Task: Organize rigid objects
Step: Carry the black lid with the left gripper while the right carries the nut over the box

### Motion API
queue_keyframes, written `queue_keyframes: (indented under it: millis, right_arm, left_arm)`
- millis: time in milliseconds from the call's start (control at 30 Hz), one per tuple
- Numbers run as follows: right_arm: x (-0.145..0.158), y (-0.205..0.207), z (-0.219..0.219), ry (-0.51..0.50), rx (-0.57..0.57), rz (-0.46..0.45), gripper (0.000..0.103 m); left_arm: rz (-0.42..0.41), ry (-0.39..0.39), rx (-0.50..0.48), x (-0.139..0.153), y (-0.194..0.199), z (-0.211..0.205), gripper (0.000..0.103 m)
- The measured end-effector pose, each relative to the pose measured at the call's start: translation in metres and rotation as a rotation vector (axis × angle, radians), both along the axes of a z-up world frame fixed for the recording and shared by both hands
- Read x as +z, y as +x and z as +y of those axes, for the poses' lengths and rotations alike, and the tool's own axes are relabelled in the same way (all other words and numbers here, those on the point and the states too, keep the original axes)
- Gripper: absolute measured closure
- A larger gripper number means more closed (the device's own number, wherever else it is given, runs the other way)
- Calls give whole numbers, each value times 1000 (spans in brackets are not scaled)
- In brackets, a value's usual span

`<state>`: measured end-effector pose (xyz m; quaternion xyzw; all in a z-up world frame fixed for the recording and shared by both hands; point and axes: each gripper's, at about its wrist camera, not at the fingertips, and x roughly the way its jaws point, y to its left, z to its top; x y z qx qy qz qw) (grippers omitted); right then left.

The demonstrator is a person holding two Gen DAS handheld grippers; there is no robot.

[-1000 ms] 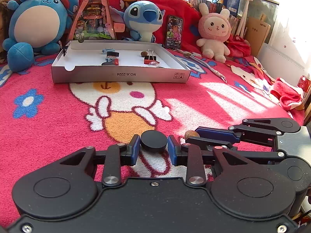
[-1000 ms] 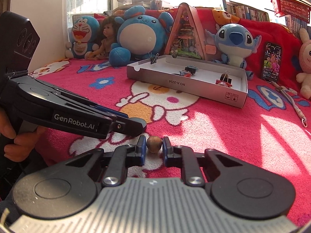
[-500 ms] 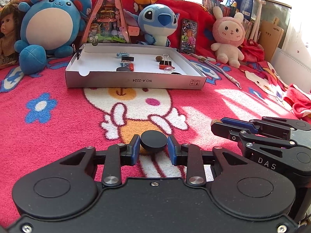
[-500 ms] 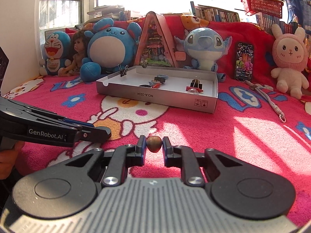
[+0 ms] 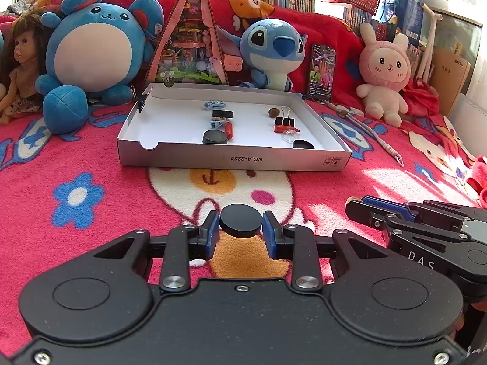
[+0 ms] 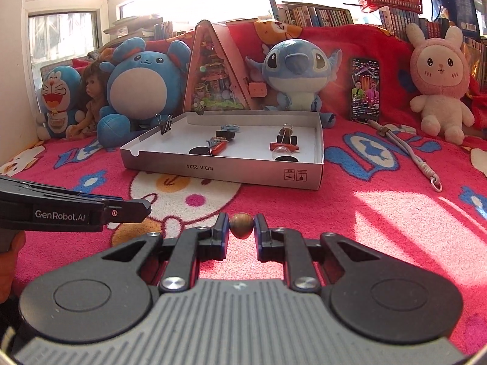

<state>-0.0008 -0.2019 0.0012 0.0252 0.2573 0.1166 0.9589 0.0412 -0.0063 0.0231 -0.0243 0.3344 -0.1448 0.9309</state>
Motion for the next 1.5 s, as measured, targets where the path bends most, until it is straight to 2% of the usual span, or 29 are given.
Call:
queue_keyframes:
  millis: [667,1033,1500]
  right_arm:
    - [24,51,2,22,-29,-47,82]
    - [30,86,0,3,-57,-49,82]
    - [35,135,3,19,-57,-2,82]
  left_arm:
    - [-92,0,83,25,52,11,74]
    - [-123,-22,69,33,89,9,74]
    - [-77,-37,32,34,144,-7,74]
